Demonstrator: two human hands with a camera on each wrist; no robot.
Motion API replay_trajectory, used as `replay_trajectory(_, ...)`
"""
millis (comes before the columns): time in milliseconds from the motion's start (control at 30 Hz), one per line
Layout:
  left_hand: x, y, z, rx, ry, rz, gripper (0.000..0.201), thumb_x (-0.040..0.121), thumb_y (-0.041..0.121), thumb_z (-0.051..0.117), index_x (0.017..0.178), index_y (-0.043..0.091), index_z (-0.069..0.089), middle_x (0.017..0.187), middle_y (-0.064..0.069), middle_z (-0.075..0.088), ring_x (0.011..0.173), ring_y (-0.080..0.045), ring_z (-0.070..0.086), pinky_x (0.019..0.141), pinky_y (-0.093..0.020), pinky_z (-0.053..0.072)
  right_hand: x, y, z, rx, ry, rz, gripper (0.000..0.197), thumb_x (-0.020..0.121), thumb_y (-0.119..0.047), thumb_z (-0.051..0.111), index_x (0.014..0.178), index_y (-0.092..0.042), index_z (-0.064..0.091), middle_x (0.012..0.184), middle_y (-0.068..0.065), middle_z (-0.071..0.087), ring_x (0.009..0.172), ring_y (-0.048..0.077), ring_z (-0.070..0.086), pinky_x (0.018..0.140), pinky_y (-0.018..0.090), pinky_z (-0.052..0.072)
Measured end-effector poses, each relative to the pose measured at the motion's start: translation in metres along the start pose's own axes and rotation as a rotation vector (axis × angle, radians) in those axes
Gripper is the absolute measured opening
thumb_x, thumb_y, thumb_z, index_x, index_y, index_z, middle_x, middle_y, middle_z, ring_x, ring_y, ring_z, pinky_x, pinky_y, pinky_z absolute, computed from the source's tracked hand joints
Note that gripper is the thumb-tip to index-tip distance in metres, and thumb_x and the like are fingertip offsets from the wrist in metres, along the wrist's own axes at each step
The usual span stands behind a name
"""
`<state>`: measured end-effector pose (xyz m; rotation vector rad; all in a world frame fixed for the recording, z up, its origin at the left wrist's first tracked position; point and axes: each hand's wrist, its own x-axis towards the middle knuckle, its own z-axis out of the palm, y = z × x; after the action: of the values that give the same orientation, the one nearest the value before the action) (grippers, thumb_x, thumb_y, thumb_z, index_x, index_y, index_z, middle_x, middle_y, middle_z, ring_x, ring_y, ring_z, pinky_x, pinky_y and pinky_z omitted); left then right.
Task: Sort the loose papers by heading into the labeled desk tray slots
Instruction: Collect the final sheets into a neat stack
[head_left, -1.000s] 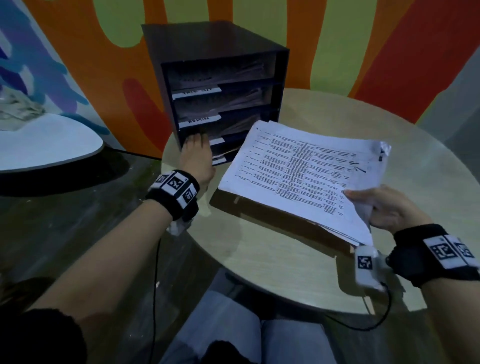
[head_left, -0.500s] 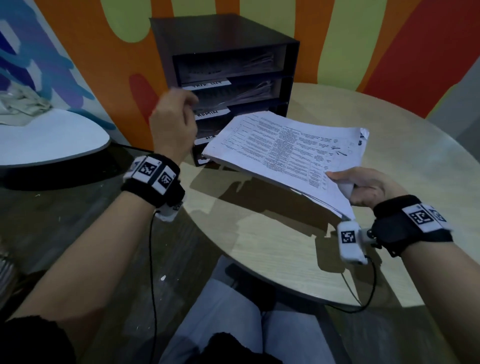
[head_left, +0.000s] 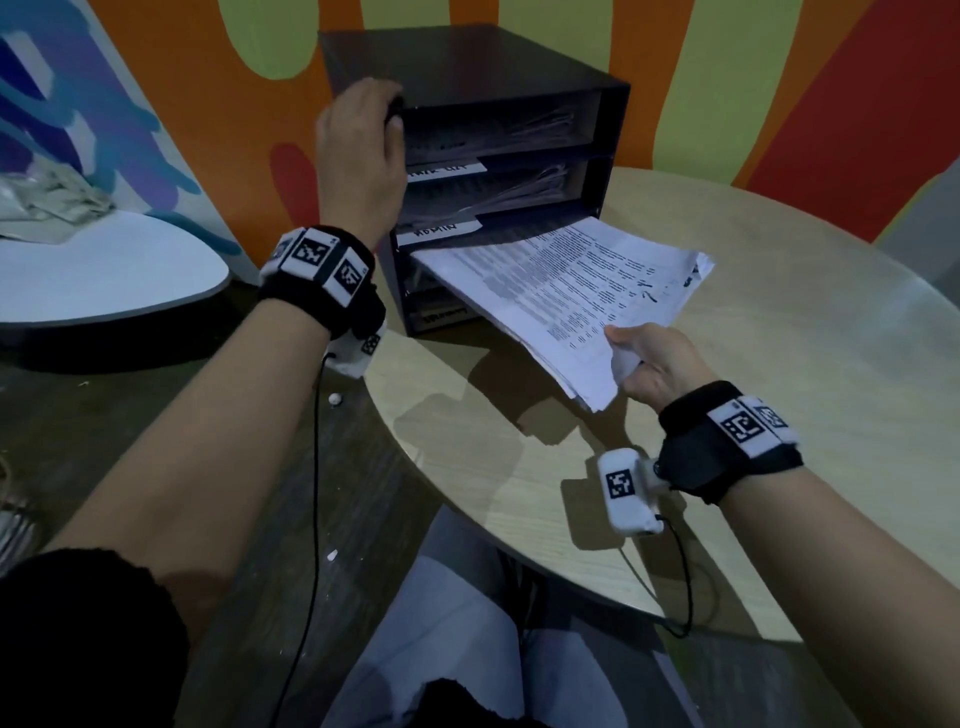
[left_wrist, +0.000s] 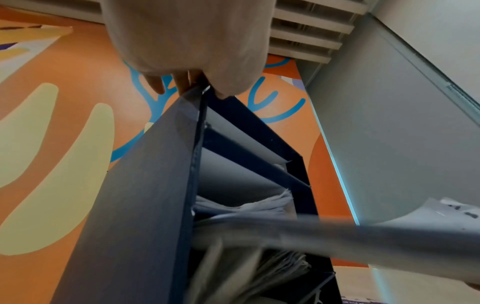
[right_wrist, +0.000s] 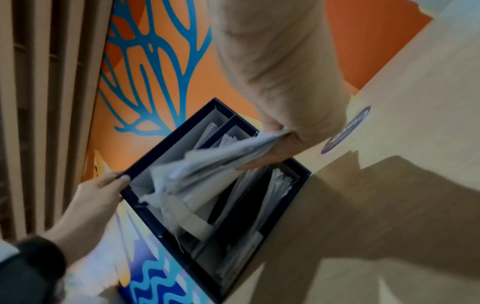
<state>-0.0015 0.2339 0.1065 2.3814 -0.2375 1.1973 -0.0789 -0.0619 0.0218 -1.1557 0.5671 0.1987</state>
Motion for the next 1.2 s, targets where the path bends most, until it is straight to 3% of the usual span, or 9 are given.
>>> replay_trajectory(133,-0.002,-0.001,0.003,-0.050,0.052,0.010,0.041,0.090,0.008,0.037,0.124,0.009,0.059,0.126,-0.007,0.060,0.123,-0.024,0.053,0.105,-0.043,0.039,-0.002,-0.004,0.018,-0.001,-0.057,-0.019,0.021,0.098,0.009,0.039,0.104,-0.006,0.053,0.098,0.016,0.070,0.079,0.030,0.071,0.063,0.050,0.056)
replay_trajectory(267,-0.005,0.002,0.007,-0.100,0.107,-0.003,0.047,0.082,-0.003,0.037,0.121,0.008,0.060,0.122,-0.008,0.062,0.121,-0.023,0.054,0.105,-0.038,0.040,0.007,0.000,0.021,-0.004,0.031,-0.054,0.039,0.088,0.013,0.052,0.124,-0.001,0.052,0.129,0.017,0.059,0.115,0.035,0.060,0.098,0.054,0.043)
replay_trajectory(367,-0.006,0.004,0.010,-0.108,0.135,-0.008,0.050,0.078,-0.005,0.036,0.120,0.009,0.060,0.120,-0.006,0.062,0.120,-0.022,0.054,0.103,-0.038,0.042,0.008,0.001,0.026,-0.067,0.086,-0.112,0.039,0.088,0.014,0.053,0.125,0.002,0.052,0.122,0.015,0.062,0.108,0.033,0.061,0.100,0.048,0.045)
replay_trajectory(533,-0.008,0.004,0.011,-0.076,0.144,-0.020,0.051,0.080,-0.004,0.036,0.122,0.010,0.060,0.125,-0.004,0.060,0.127,-0.017,0.048,0.106,-0.027,0.032,0.012,-0.005,0.031,0.112,-0.046,0.008,0.023,0.097,0.012,0.035,0.111,0.000,0.049,0.098,0.023,0.069,0.085,0.036,0.069,0.068,0.053,0.058)
replay_trajectory(633,-0.008,0.004,0.012,-0.079,0.157,-0.028,0.051,0.080,-0.004,0.035,0.123,0.010,0.060,0.126,-0.004,0.059,0.129,-0.017,0.047,0.106,-0.024,0.031,0.006,-0.003,0.043,-0.005,0.011,-0.036,0.036,0.094,0.012,0.044,0.129,0.005,0.046,0.113,0.012,0.063,0.089,0.030,0.065,0.071,0.038,0.055)
replay_trajectory(733,-0.009,0.005,0.014,-0.091,0.174,-0.037,0.052,0.079,-0.005,0.035,0.122,0.010,0.060,0.125,-0.005,0.060,0.128,-0.016,0.047,0.105,-0.020,0.029,0.018,-0.001,0.062,-0.065,0.040,-0.060,0.042,0.092,0.011,0.050,0.133,0.005,0.042,0.096,0.006,0.053,0.073,0.018,0.053,0.061,0.025,0.048)
replay_trajectory(867,-0.007,0.003,0.015,-0.099,0.172,-0.022,0.053,0.078,-0.006,0.034,0.121,0.009,0.061,0.124,-0.005,0.060,0.127,-0.019,0.049,0.105,-0.024,0.033,0.044,-0.004,0.089,-0.009,0.001,-0.001,0.047,0.088,0.010,0.055,0.134,0.004,0.046,0.129,0.015,0.059,0.110,0.026,0.063,0.099,0.040,0.048)
replay_trajectory(1033,-0.009,0.004,0.016,-0.110,0.168,-0.035,0.053,0.079,-0.007,0.034,0.122,0.008,0.060,0.127,-0.007,0.059,0.130,-0.022,0.048,0.107,-0.031,0.036,0.031,-0.012,0.128,-0.244,-0.061,-0.005,0.015,0.096,0.005,0.046,0.108,0.002,0.055,0.080,0.010,0.048,0.065,0.022,0.050,0.050,0.030,0.044)
replay_trajectory(1200,-0.008,0.004,0.018,-0.125,0.184,-0.029,0.054,0.078,-0.008,0.034,0.122,0.008,0.060,0.126,-0.007,0.059,0.130,-0.023,0.049,0.105,-0.037,0.040,0.034,-0.023,0.131,-0.223,-0.149,0.018,0.027,0.095,-0.002,0.037,0.071,-0.014,0.035,0.060,0.001,0.027,0.044,0.015,0.027,0.043,0.022,0.022)
